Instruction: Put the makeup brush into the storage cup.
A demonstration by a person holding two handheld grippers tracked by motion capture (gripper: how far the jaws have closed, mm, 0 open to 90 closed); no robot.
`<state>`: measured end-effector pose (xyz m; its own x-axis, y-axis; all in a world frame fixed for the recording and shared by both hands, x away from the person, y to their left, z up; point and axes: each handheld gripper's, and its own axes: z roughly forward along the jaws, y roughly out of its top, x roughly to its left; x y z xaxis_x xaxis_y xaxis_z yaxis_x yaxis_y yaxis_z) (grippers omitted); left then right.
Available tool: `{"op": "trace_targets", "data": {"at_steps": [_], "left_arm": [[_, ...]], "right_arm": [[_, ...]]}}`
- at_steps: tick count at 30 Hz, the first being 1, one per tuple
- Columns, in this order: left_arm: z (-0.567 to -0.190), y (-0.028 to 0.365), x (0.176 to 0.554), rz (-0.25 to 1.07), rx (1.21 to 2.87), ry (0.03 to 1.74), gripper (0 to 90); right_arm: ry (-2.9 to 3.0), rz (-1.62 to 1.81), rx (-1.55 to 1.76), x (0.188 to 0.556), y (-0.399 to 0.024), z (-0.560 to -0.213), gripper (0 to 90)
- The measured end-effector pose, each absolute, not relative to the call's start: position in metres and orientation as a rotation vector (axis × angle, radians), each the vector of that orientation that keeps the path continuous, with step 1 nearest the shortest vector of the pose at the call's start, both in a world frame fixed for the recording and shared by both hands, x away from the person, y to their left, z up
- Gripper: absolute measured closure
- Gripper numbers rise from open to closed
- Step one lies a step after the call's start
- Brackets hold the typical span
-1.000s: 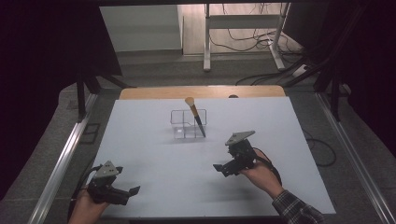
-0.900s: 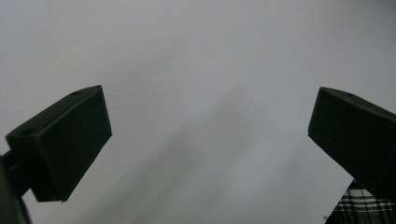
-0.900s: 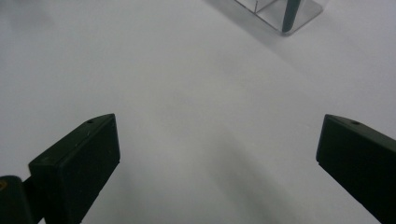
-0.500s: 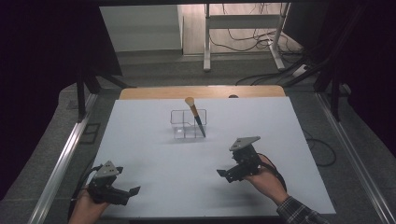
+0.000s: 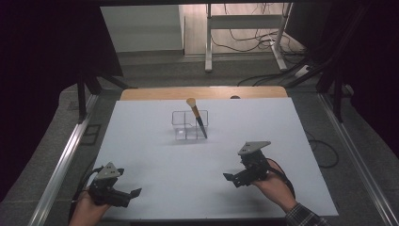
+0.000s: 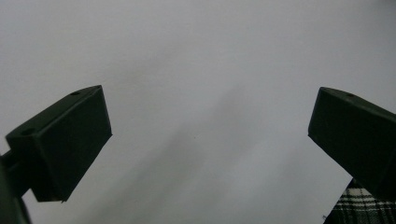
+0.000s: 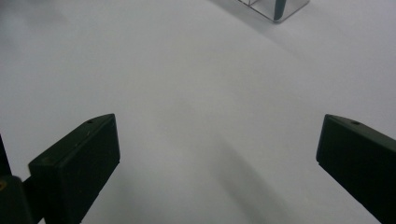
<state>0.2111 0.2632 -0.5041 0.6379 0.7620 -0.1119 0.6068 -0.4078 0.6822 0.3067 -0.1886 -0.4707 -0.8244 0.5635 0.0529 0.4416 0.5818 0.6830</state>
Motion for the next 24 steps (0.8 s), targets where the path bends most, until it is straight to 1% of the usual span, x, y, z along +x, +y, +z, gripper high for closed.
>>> {"op": "trace_targets", "data": {"at_steps": [24], "left_arm": [[-0.504, 0.264, 0.211, 0.281, 2.137, 1.061, 0.7]], "right_arm": [[2.57, 1.074, 0.921, 0.294, -0.226, -0.468, 0.0]]}}
